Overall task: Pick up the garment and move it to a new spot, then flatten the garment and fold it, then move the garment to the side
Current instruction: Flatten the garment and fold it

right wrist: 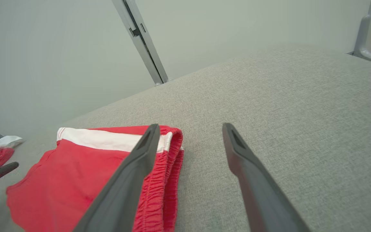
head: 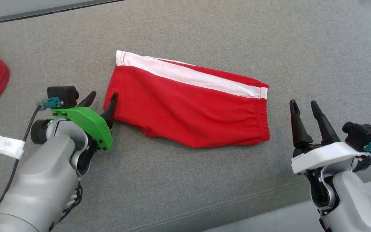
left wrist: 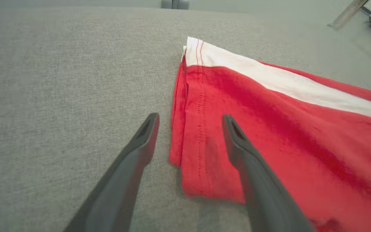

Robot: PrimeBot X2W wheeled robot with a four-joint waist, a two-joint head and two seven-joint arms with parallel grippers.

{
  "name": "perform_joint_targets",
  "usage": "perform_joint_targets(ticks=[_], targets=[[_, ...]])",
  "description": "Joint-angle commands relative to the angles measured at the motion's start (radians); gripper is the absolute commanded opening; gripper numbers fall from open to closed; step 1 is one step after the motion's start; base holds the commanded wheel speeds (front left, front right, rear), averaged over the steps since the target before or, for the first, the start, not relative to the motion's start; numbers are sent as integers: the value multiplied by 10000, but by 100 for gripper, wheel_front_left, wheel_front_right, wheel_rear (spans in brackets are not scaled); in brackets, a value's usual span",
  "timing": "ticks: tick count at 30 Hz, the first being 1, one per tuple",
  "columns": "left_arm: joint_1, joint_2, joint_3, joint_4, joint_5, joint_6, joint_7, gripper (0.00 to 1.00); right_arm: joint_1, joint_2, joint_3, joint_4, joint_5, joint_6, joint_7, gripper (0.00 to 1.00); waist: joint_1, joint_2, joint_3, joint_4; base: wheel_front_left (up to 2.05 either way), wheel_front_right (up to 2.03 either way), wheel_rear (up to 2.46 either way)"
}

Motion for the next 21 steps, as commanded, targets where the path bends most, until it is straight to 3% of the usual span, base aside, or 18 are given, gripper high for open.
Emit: perform_joint_targets(ticks=[1,8,16,17,18,19,21], targets=[[67,-44,-7,104,-39,48,-38,100,115,-40,-75,-121,-67,-11,50,100,0,0,54,-54,0,0,0],[128,-320,0,1037,-159,250,123,100,253,74,-253,-753,-209,-11,341,100,0,0,288,-369,0,0,0],[429,-677,-206,1594,-216,-29,480,100,431,117,-376,-945,-304,-11,425,100,0,0,236,-390,0,0,0],[471,-731,-260,1596,-191,-81,498,87,431,127,-385,-949,-307,-11,423,100,0,0,200,-374,0,0,0],[532,-818,-294,1576,-210,-150,510,49,443,132,-386,-956,-306,-11,424,100,0,0,163,-351,0,0,0],[582,-898,-310,1550,-258,-209,508,43,459,136,-377,-963,-313,-11,429,100,0,0,127,-328,0,0,0],[610,-1007,-376,1504,-237,-285,435,9,478,147,-387,-950,-345,-11,444,100,0,0,55,-280,0,0,0]])
